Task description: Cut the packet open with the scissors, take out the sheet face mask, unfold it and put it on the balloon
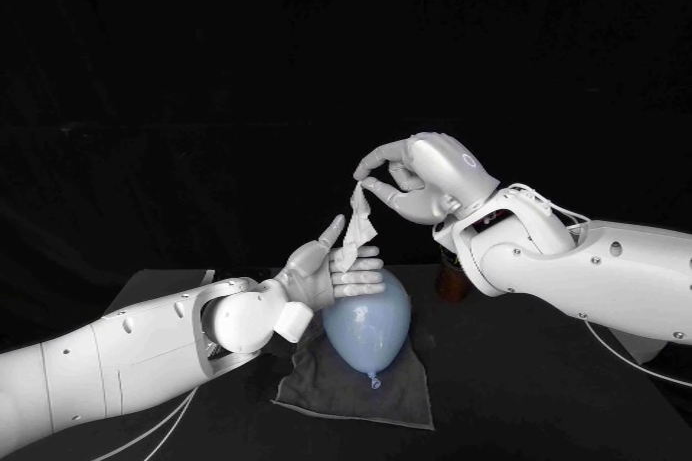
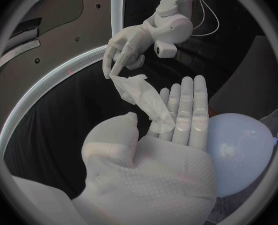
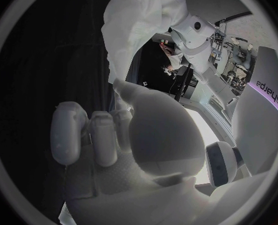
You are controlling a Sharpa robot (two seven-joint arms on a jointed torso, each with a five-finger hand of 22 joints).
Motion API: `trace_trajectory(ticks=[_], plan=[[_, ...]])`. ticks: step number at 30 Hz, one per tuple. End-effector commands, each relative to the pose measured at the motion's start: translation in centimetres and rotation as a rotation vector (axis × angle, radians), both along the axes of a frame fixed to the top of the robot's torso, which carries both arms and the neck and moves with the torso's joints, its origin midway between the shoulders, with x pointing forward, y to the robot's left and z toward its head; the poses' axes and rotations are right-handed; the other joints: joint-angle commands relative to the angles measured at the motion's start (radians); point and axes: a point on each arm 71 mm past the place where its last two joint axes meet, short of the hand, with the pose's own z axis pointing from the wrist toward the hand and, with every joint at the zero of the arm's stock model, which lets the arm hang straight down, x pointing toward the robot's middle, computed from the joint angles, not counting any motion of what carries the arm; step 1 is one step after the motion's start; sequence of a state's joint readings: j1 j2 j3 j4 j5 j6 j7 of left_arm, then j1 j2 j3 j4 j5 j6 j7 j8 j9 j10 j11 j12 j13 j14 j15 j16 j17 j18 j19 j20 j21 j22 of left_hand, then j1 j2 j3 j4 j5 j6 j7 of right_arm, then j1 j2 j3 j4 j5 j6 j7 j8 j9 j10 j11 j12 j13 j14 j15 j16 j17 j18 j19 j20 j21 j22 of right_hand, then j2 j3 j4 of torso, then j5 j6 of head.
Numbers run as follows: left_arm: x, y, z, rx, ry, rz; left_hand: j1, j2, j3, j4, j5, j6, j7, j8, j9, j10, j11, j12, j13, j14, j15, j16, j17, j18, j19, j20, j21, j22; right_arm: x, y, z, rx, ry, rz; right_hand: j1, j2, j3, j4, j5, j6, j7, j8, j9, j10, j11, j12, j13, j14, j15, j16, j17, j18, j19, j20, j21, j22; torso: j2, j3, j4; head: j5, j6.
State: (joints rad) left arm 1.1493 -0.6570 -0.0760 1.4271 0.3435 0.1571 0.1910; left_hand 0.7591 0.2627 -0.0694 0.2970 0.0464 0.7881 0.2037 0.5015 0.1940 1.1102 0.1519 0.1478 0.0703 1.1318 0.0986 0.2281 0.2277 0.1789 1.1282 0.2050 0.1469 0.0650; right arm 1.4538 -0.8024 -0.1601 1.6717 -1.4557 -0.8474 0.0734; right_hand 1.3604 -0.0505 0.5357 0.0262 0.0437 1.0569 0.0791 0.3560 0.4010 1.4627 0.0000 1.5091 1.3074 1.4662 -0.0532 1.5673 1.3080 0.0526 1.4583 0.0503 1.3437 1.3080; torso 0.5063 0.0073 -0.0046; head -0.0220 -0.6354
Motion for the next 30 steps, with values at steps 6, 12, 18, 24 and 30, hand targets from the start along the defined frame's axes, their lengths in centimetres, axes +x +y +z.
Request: trace_trajectory(ticks=[6,12,18,24,30], plan=[[0.1,0.4,0.4,-0.064,0.008,0.035,0.0,0.026,-0.015,-0.001,0.002,0.006,0.017,-0.009,-0.003,0.007,0.004,-0.014,-0.002,-0.001,0.005,-0.011,0.003,0.007,0.005,0.001,-0.009,-0.001,-1.6,-1.2,-1.4,-0.022,0.059,0.005,-0.011,0.001,0.006,-0.001,0.005,0.005,-0.002,0.002,0.039,0.079,0.001,0.001,0.223,0.105,-0.007,0.003,0.263,-0.007,0.026,-0.001,-0.002,0.203,-0.001,-0.0004,-0.001,0.003,-0.006],[0.2,0.9,0.3,-0.055,0.01,0.051,0.016,0.03,-0.013,-0.002,0.003,0.006,0.018,-0.014,-0.005,0.007,0.006,-0.024,-0.003,-0.005,0.007,-0.017,0.004,0.007,0.003,0.003,-0.016,-0.001,-2.9,-2.4,-2.0,-0.028,0.089,-0.005,-0.011,0.001,0.006,-0.001,0.005,0.005,-0.002,0.002,0.039,0.079,0.001,0.001,0.223,0.105,-0.007,0.003,0.263,-0.007,0.026,-0.001,-0.002,0.203,-0.002,0.0009,-0.001,0.0,-0.007],[0.3,1.5,0.2,-0.032,0.003,0.067,0.102,0.023,-0.004,-0.011,0.003,0.007,0.02,-0.026,-0.008,0.013,0.009,-0.046,-0.002,-0.008,0.01,-0.029,0.011,0.007,-0.001,0.008,-0.03,0.0,-4.1,-3.4,-2.4,-0.033,0.109,-0.014,-0.012,0.001,0.006,-0.001,0.005,0.005,-0.002,0.003,0.04,0.079,0.001,0.001,0.223,0.105,-0.007,0.003,0.263,-0.007,0.026,-0.001,-0.002,0.203,-0.001,0.0015,-0.0011,0.0,-0.007],[0.2,1.7,0.2,0.004,-0.016,0.06,0.248,0.007,0.006,-0.025,0.003,0.013,0.019,-0.04,-0.01,0.021,0.009,-0.073,-0.002,-0.013,0.014,-0.048,0.021,0.007,-0.035,0.024,-0.061,-0.001,-4.6,-3.9,-3.3,-0.043,0.14,-0.021,-0.012,0.0,0.006,-0.001,0.005,0.004,-0.002,0.003,0.041,0.079,0.001,0.002,0.223,0.105,-0.007,0.003,0.263,-0.008,0.027,-0.001,0.0,0.203,-0.001,0.0004,-0.0016,0.001,-0.01],[-0.1,1.7,0.2,0.03,-0.031,0.042,0.348,-0.017,0.012,-0.042,0.003,0.005,0.025,-0.066,-0.017,-0.012,0.019,-0.085,-0.005,-0.05,0.027,-0.081,0.019,0.006,-0.091,0.05,-0.082,-0.001,-4.7,-4.2,-4.1,-0.05,0.163,-0.032,-0.012,0.0,0.006,-0.001,0.005,0.004,-0.002,0.003,0.041,0.079,0.001,0.002,0.223,0.105,-0.007,0.003,0.263,-0.008,0.027,-0.001,0.0,0.203,0.001,0.0001,0.001,0.003,-0.015]])
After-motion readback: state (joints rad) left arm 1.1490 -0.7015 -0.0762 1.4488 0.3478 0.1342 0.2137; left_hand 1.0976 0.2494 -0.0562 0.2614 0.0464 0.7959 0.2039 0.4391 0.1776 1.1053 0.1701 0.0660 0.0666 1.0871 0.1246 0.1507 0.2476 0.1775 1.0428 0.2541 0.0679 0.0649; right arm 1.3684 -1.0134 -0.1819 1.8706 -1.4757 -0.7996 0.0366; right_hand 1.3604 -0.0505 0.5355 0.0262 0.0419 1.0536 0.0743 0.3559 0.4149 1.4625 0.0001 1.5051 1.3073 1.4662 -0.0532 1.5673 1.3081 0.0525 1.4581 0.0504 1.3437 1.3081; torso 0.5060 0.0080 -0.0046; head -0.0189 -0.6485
